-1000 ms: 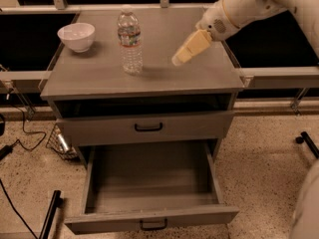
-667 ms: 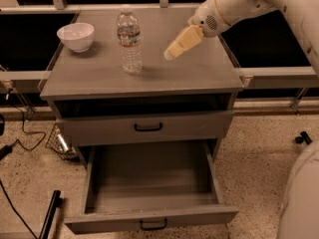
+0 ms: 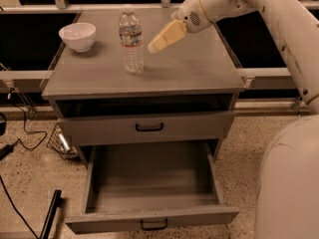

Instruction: Place water bottle into middle drawer

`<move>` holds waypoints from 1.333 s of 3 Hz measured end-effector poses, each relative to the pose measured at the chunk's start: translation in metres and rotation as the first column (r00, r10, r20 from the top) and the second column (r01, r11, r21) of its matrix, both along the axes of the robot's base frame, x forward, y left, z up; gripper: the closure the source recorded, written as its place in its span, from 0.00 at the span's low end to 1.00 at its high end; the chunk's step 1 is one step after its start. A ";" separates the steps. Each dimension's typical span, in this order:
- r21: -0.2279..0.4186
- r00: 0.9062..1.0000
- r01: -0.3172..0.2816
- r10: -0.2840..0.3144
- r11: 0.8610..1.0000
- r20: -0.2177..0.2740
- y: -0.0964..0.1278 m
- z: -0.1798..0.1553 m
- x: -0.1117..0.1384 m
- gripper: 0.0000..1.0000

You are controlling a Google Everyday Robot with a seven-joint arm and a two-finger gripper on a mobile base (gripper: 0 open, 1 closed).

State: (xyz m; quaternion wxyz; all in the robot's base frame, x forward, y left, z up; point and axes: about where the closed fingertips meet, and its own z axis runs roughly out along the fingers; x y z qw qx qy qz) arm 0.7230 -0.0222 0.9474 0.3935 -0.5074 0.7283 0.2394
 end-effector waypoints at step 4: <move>0.141 0.979 -0.206 0.205 0.968 0.019 0.091 0.004 -0.014 0.00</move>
Offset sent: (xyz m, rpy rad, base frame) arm -0.0071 0.0689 0.0267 0.1345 -0.0266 0.1806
